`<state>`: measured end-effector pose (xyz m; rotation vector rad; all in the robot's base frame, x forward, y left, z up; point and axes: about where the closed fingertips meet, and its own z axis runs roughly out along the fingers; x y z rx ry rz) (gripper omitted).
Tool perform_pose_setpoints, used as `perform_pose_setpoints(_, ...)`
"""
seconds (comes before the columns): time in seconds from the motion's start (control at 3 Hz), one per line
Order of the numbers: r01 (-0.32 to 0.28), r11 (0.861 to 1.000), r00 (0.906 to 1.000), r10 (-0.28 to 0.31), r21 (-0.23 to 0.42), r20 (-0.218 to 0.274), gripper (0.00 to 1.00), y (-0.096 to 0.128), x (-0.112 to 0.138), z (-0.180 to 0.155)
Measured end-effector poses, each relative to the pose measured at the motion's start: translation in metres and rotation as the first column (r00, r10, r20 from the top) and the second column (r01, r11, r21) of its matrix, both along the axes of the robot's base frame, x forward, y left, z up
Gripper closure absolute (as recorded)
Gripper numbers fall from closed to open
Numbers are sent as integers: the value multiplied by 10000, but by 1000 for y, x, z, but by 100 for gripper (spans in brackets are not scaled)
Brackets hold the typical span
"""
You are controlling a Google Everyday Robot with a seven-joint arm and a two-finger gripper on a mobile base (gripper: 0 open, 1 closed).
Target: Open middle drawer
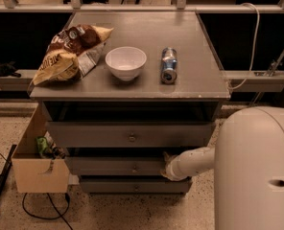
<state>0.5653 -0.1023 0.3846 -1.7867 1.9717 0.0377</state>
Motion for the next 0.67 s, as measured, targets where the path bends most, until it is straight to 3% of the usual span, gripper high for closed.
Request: perform_pose_setpoints(0.67,0,10000,10000,0,0,-1,100,0,1,11)
